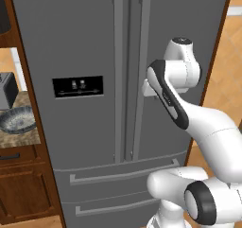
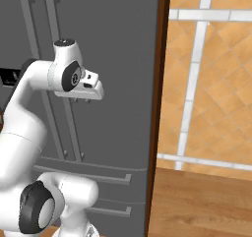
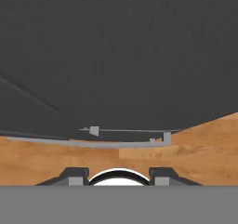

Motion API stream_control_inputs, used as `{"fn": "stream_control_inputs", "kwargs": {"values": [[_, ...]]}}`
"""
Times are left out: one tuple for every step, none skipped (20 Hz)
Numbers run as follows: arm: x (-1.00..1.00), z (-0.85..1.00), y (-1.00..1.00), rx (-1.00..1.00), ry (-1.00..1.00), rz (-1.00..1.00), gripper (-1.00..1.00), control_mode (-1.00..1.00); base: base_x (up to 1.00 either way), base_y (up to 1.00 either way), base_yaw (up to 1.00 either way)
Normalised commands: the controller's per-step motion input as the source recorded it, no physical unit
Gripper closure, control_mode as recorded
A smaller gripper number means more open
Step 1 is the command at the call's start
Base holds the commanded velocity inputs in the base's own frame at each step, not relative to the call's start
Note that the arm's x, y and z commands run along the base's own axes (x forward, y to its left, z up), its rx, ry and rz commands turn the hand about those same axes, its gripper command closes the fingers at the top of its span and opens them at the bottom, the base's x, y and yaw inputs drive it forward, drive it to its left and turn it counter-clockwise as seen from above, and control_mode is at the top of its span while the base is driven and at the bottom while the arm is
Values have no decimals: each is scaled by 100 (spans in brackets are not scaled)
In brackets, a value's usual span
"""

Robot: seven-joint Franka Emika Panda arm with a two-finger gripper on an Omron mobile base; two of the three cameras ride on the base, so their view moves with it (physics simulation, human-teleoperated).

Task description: Grab a lemon wedge from the fridge and one ice cube from the ice bowl, and put them in the glass of lemonade.

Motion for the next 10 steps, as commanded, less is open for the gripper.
{"fn": "stream_control_inputs", "kwargs": {"values": [[-1,0,0,0,0,0,-100,-100,0,0,0],[-39,0,0,0,0,0,-100,-100,0,0,0],[-56,0,0,0,1,0,-100,-100,0,0,0],[-70,0,0,2,0,0,-100,-100,0,0,0],[-81,-4,0,1,0,0,-100,-100,0,0,0],[-84,-6,0,2,0,0,-100,-100,0,0,0],[-79,-13,0,3,0,0,-100,-100,0,0,0],[-61,-21,0,2,0,0,-100,-100,0,0,0],[-53,-24,0,1,0,0,-100,-100,0,0,0],[-44,-26,0,0,0,0,-100,-100,0,0,0]]}}
